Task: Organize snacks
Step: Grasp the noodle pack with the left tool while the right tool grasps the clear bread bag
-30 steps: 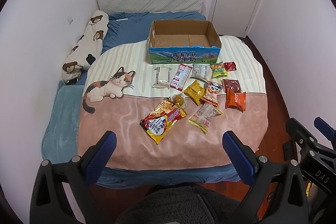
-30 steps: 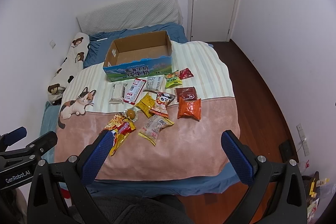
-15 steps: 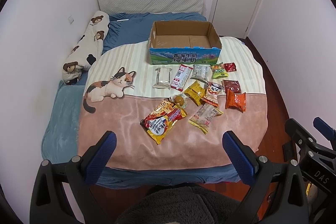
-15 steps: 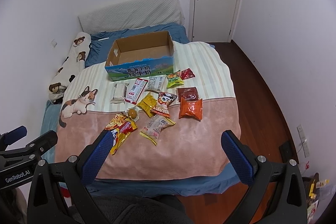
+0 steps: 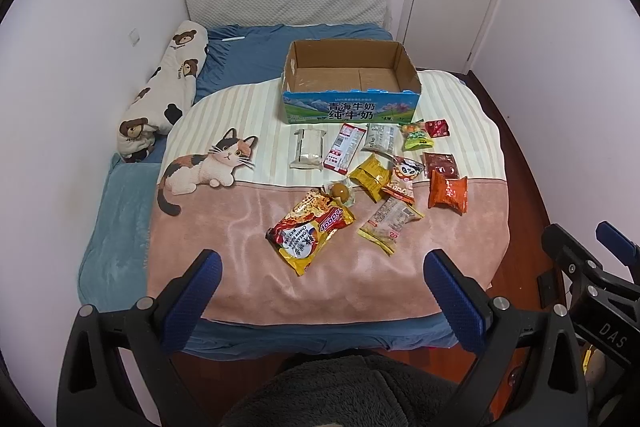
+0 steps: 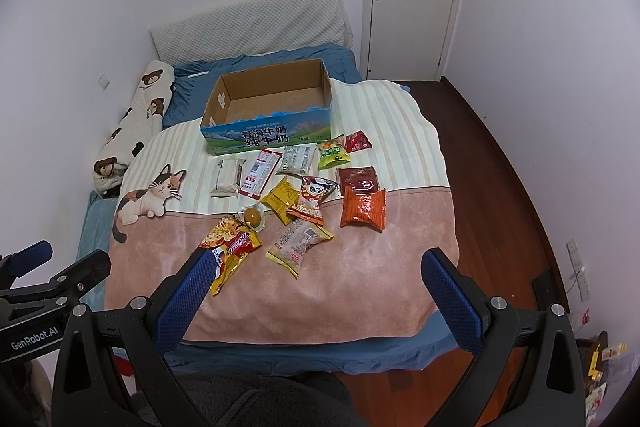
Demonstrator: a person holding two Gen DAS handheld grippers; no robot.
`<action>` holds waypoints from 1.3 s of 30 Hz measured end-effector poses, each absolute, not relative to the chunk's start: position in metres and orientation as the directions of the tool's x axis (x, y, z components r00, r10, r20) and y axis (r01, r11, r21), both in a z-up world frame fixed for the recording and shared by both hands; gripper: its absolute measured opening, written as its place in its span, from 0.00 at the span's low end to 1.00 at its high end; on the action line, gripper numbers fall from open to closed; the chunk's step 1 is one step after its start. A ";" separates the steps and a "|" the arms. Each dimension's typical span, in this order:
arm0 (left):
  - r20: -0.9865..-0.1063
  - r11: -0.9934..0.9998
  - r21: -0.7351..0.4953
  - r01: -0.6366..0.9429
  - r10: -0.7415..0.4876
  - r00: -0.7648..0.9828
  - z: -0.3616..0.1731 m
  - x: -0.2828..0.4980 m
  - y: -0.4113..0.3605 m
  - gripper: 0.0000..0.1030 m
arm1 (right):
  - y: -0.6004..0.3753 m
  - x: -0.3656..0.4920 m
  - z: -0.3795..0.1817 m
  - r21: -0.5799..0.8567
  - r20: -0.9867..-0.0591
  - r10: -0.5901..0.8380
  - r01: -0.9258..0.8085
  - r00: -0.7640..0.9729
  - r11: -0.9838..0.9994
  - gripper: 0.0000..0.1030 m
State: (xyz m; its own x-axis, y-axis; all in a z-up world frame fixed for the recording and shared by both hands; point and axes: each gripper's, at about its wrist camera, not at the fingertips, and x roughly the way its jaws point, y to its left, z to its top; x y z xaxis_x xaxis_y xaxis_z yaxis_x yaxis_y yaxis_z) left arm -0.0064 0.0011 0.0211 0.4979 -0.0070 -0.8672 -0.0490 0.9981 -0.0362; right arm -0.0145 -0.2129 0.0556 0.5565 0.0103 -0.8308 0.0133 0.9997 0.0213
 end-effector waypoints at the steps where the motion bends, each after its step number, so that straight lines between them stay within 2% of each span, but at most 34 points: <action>1: -0.867 0.998 -0.034 -0.048 -0.005 0.498 0.021 -0.006 0.001 1.00 | -0.213 -0.015 0.056 0.021 -0.830 0.010 0.013 0.558 1.000 1.00; 12: -0.859 0.997 -0.013 -0.078 0.029 0.511 0.014 0.006 0.000 1.00 | -0.211 -0.005 0.048 0.041 -0.839 0.025 0.018 0.543 0.999 1.00; 18: -0.871 0.994 0.024 -0.109 0.074 0.485 -0.028 0.048 0.018 1.00 | -0.214 0.028 0.002 0.109 -0.881 0.072 0.053 0.468 0.993 1.00; 27: -0.929 0.989 0.147 0.025 0.129 0.347 -0.137 0.116 0.030 1.00 | -0.213 0.099 -0.136 0.176 -0.959 0.134 0.156 0.248 0.972 1.00; 33: -0.970 0.955 0.196 0.221 0.156 0.184 -0.244 0.146 0.005 1.00 | -0.211 0.130 -0.233 0.120 -0.986 0.091 0.211 0.139 0.970 1.00; 39: -0.958 0.919 0.279 0.278 0.245 0.151 -0.315 0.168 -0.014 1.00 | -0.209 0.143 -0.295 0.098 -0.994 0.083 0.257 0.070 0.961 1.00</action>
State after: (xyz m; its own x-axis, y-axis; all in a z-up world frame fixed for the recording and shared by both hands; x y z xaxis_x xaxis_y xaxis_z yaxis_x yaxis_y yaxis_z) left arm 0.1684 -0.0143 -0.3151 0.1506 0.2450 -0.9578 0.2776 0.9193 0.2788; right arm 0.1433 -0.2086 -0.2947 0.0702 0.0830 -0.9941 0.2570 0.9614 0.0984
